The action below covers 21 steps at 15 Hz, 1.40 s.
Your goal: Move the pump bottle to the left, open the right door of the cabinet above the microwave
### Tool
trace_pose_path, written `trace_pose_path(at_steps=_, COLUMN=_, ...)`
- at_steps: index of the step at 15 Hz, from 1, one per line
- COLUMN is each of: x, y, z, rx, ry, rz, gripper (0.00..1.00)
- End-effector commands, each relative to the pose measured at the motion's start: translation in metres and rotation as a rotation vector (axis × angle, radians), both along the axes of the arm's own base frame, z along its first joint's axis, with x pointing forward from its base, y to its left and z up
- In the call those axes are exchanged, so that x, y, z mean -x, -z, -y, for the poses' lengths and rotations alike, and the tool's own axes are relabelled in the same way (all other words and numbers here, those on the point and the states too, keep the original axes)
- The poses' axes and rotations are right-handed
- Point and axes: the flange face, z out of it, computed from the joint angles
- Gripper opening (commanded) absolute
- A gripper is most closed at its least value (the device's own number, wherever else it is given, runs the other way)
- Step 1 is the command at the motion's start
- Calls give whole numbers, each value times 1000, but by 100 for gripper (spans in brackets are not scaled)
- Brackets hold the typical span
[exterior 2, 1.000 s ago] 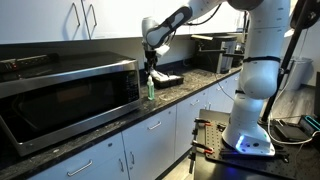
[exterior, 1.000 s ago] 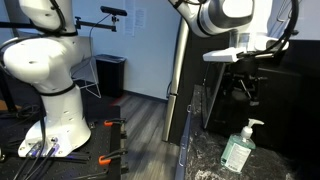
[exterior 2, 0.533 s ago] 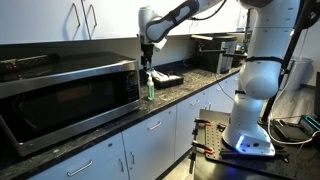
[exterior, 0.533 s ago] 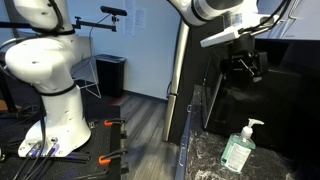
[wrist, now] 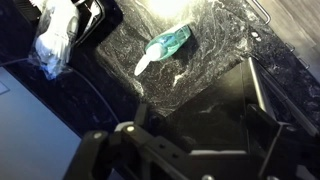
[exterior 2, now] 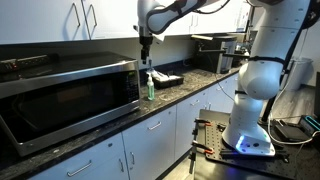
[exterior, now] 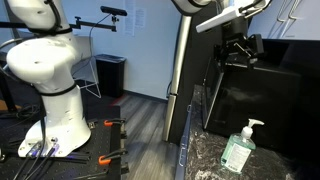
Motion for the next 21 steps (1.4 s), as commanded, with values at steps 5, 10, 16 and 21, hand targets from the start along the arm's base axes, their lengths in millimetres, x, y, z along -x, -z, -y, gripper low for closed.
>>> trace_pose_path(at_steps=5, x=-11, y=-25, z=-29, rx=41, ry=7, rz=9, gripper=100)
trace_pose_path(at_steps=10, x=-17, y=-95, z=-109, rx=180, ry=35, rz=-42, gripper=100)
trace_pose_path(at_steps=16, x=-26, y=-148, z=-145, rx=293, ry=34, rz=5, gripper=100)
trace_pose_path(at_steps=21, x=-61, y=-153, z=-120, rx=343, ry=17, rz=193, gripper=100)
